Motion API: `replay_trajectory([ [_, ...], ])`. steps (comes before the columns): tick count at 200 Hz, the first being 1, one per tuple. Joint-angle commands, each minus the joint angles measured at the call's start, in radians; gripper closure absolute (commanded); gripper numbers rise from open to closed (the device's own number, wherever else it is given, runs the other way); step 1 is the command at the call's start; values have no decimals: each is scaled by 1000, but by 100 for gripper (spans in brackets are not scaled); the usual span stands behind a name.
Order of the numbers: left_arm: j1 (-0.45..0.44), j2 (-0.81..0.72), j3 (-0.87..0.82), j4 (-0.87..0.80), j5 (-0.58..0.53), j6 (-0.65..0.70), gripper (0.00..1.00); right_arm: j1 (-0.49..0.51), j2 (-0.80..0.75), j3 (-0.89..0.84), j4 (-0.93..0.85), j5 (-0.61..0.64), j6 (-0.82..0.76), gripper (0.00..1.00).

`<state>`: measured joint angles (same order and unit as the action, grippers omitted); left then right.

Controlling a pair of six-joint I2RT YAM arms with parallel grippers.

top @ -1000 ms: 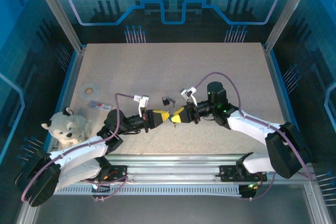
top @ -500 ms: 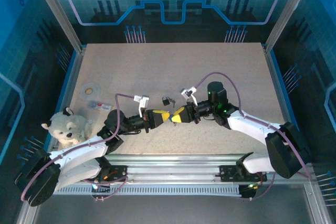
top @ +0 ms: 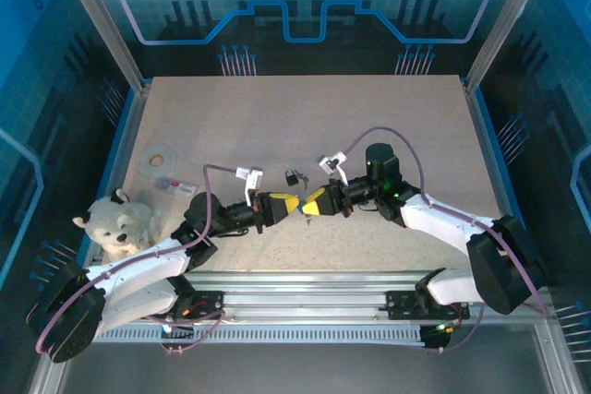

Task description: Lock with the key

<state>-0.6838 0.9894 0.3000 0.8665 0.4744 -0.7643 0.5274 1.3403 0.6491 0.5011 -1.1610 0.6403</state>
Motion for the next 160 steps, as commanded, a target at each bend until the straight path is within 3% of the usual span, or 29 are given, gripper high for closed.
replay_trajectory([
  [1, -79, 9, 33, -8, 196, 33, 100, -33, -4, 41, 71, 188, 30, 100],
  [160, -112, 41, 53, -12, 202, 46, 100, -39, -9, 43, 100, 191, 59, 100],
])
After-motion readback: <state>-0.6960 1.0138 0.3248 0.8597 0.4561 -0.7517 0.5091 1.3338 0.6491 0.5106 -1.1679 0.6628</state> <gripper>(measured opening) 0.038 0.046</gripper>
